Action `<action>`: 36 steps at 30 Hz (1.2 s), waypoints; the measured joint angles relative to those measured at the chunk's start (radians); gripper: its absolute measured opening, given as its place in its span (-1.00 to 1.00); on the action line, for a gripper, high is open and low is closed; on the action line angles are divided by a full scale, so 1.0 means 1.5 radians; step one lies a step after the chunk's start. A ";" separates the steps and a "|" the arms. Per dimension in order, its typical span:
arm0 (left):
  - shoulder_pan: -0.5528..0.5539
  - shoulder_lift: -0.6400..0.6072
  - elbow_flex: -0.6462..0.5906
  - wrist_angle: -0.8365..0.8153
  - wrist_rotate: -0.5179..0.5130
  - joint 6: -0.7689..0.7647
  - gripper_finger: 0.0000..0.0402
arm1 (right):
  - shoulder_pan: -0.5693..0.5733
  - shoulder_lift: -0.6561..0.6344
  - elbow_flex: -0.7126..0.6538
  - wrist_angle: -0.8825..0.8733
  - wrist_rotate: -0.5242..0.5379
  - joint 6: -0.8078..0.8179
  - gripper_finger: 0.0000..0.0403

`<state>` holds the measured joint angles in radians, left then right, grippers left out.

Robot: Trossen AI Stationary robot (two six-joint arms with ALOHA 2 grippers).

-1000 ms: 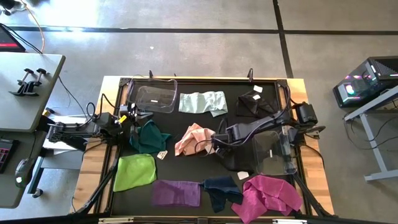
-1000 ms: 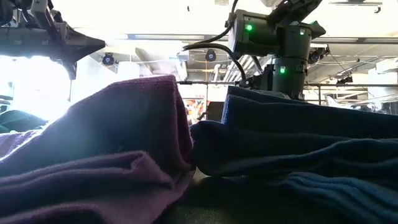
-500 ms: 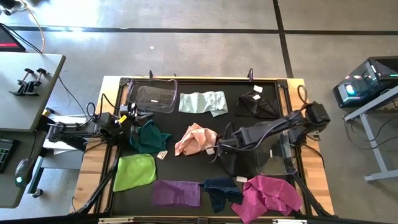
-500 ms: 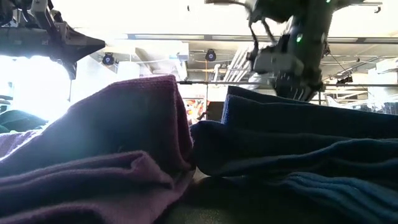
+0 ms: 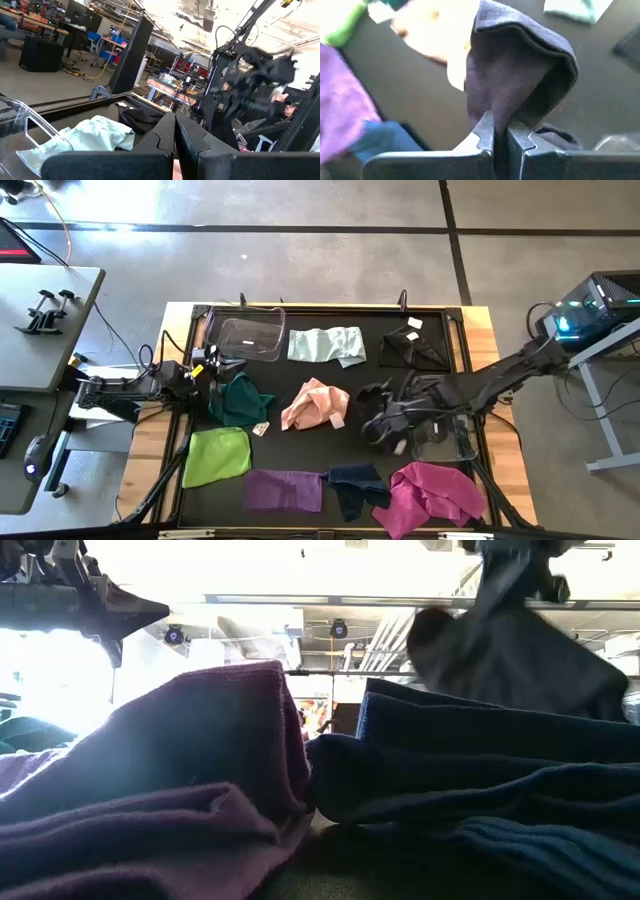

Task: Sort towels by color in basket
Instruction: Put the bottom black towel into the bottom transparent bin

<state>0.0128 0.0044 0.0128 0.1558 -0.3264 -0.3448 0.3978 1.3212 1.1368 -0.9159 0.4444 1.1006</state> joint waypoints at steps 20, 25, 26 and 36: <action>0.000 0.000 0.000 -0.001 0.001 -0.001 -1.00 | 0.159 -0.018 0.244 -0.442 0.092 0.194 -0.97; 0.000 0.000 0.000 -0.002 0.001 -0.001 -1.00 | 0.175 -0.022 0.214 -0.436 0.061 0.238 -0.97; 0.000 0.000 0.000 -0.002 0.001 -0.001 -1.00 | 0.175 -0.022 0.206 -0.437 0.052 0.244 -0.97; 0.000 0.000 0.000 -0.001 0.001 -0.001 -1.00 | 0.170 -0.022 0.086 -0.437 -0.101 0.319 -0.97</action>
<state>0.0126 0.0044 0.0128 0.1539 -0.3252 -0.3468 0.6525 1.2884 1.2654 -1.5711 0.2926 1.5795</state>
